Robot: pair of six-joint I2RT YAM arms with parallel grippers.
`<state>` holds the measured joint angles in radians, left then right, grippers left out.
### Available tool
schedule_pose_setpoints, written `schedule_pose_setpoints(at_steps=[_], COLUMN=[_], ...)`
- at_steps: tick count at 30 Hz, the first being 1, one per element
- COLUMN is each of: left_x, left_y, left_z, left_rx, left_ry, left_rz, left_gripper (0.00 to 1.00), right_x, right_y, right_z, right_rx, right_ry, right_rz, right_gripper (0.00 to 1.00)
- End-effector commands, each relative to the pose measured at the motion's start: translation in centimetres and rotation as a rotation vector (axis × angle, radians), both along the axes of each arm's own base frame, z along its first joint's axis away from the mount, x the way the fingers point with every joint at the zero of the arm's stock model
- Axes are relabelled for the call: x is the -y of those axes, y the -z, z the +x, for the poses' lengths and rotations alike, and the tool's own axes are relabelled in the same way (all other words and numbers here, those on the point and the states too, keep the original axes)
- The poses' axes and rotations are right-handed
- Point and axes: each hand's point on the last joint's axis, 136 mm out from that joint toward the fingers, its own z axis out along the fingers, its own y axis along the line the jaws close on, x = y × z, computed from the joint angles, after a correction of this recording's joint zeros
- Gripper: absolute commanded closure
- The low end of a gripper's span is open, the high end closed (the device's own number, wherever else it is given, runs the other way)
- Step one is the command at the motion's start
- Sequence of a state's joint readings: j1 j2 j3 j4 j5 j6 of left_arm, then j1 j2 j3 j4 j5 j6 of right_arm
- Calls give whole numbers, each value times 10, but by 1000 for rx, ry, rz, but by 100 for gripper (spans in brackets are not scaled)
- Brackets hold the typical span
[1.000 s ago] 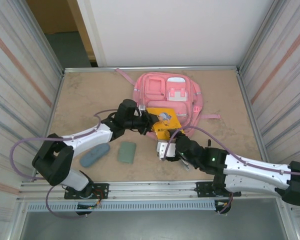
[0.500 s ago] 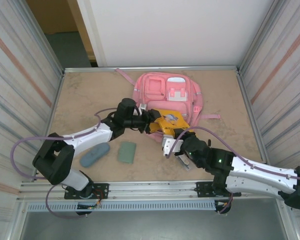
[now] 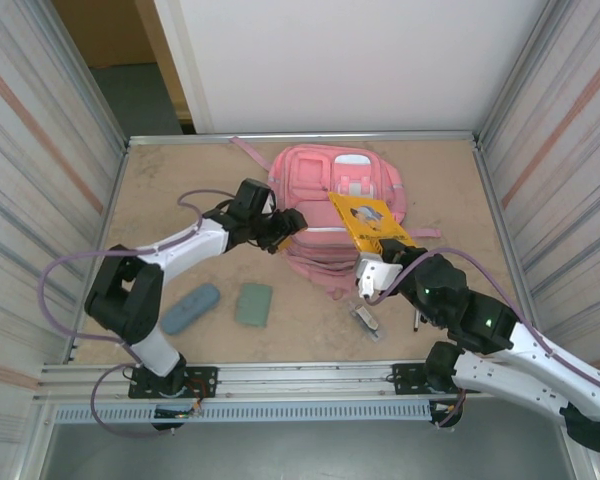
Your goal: Pack books, pencil case, and school supplies into a backpack
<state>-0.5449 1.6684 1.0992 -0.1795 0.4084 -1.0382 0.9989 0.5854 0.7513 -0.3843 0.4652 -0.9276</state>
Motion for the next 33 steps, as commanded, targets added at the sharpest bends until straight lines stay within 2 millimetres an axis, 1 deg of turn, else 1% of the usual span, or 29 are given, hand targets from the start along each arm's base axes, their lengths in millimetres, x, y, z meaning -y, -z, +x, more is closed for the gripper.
schedule_pose_setpoints(at_steps=[1, 4, 6, 11, 12, 13, 14, 15, 17, 18, 19, 20, 21, 24, 26, 27, 29, 30, 31, 33], left_x=[-2, 3, 3, 8, 9, 12, 14, 17, 18, 18, 15, 11, 6, -6, -9, -10, -10, -9, -8, -7], left_y=[4, 17, 25, 38, 39, 38, 35, 27, 9, -6, -18, -33, -47, -90, -115, -128, -143, -149, -154, -163], left_z=[24, 32, 35, 44, 44, 44, 45, 44, 44, 43, 43, 42, 42, 44, 45, 47, 49, 50, 50, 51], left_rx=[69, 46, 27, 24, 17, 13, 21, 40, 80, 112, 136, 160, 189, 255, 271, 281, 288, 286, 287, 277], left_ry=[22, 56, 68, 96, 104, 113, 115, 119, 106, 102, 93, 78, 61, 12, -17, -30, -50, -54, -53, -64], left_rz=[20, 29, 65, 89, 85, 70, 50, 22, -15, -32, -39, -35, -25, -44, -116, -159, -216, -236, -253, -292], left_gripper=[38, 40, 40, 42, 45, 50, 62, 79, 94, 98, 100, 100, 100, 100, 100, 100, 100, 100, 100, 100], right_x=[3, 4, 2, -3, -4, -5, -6, -8, -12, -14, -16, -19, -21, -25, -30, -34, -42, -47, -52, -61], right_y=[-25, -24, -23, -22, -22, -22, -21, -18, -10, -6, -1, 2, 2, -8, -13, -12, -9, -3, 1, 15], right_z=[-4, -5, -5, -6, -7, -7, -8, -10, -17, -24, -33, -47, -62, -101, -115, -119, -125, -126, -123, -112], right_rx=[34, 33, 30, 21, 19, 14, 6, -9, -60, -102, -149, -200, -244, -333, -386, -422, -474, -506, -516, -514], right_ry=[-13, -14, -21, -42, -47, -54, -62, -74, -114, -147, -194, -266, -334, -517, -585, -607, -645, -660, -657, -618], right_rz=[64, 76, 78, 77, 78, 81, 81, 77, 53, 52, 49, 45, 55, 94, 126, 135, 133, 118, 109, 57], right_gripper=[100, 100, 100, 100, 100, 100, 100, 100, 100, 100, 100, 100, 100, 100, 100, 100, 100, 100, 100, 100])
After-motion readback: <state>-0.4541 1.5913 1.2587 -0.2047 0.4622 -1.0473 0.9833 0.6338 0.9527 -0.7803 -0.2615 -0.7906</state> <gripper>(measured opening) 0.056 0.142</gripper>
